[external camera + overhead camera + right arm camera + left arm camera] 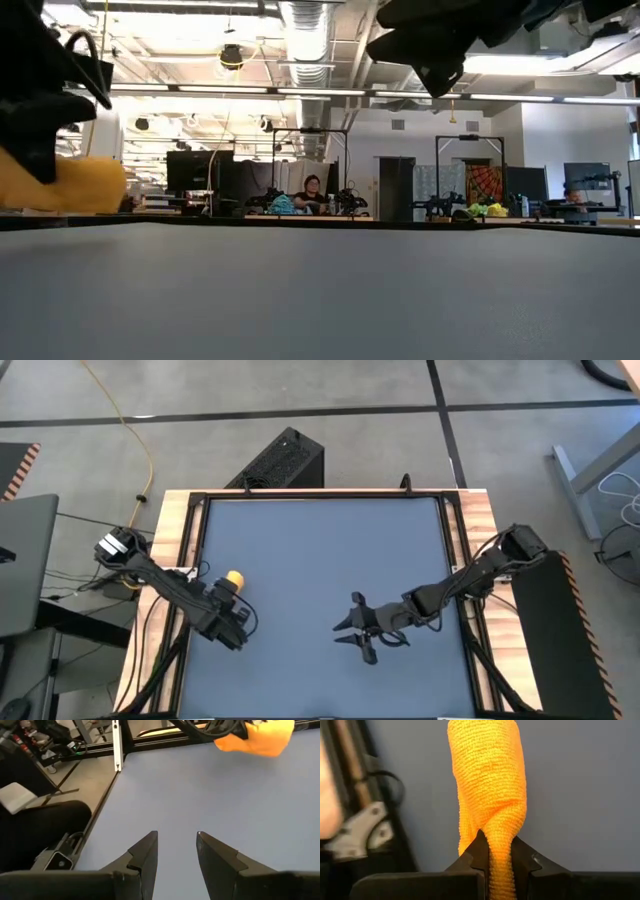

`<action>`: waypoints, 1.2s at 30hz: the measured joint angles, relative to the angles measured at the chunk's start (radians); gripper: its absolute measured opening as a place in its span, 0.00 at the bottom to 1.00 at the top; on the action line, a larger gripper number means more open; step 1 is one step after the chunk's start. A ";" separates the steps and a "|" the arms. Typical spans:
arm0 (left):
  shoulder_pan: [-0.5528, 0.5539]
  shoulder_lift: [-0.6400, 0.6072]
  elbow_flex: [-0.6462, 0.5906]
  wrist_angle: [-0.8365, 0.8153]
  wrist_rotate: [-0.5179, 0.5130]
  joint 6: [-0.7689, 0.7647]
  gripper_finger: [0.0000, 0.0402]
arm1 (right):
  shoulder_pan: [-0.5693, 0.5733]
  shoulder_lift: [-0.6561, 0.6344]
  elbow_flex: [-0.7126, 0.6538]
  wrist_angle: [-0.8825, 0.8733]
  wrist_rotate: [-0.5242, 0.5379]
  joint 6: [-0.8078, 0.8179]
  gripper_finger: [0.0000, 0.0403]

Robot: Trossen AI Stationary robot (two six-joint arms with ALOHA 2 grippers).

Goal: Roll towel
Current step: Roll the orange microfiber towel

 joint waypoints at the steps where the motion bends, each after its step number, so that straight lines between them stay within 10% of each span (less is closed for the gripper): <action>1: -0.003 0.000 0.009 -0.029 0.005 -0.001 0.05 | 0.000 0.000 0.000 0.001 0.004 0.000 0.40; 18: 0.019 0.312 0.074 0.066 0.153 0.242 0.07 | 0.071 0.000 0.000 0.008 0.062 0.092 0.40; 36: 0.104 0.360 0.158 0.040 0.100 0.484 0.43 | 0.152 0.000 0.000 -0.016 0.079 0.149 0.40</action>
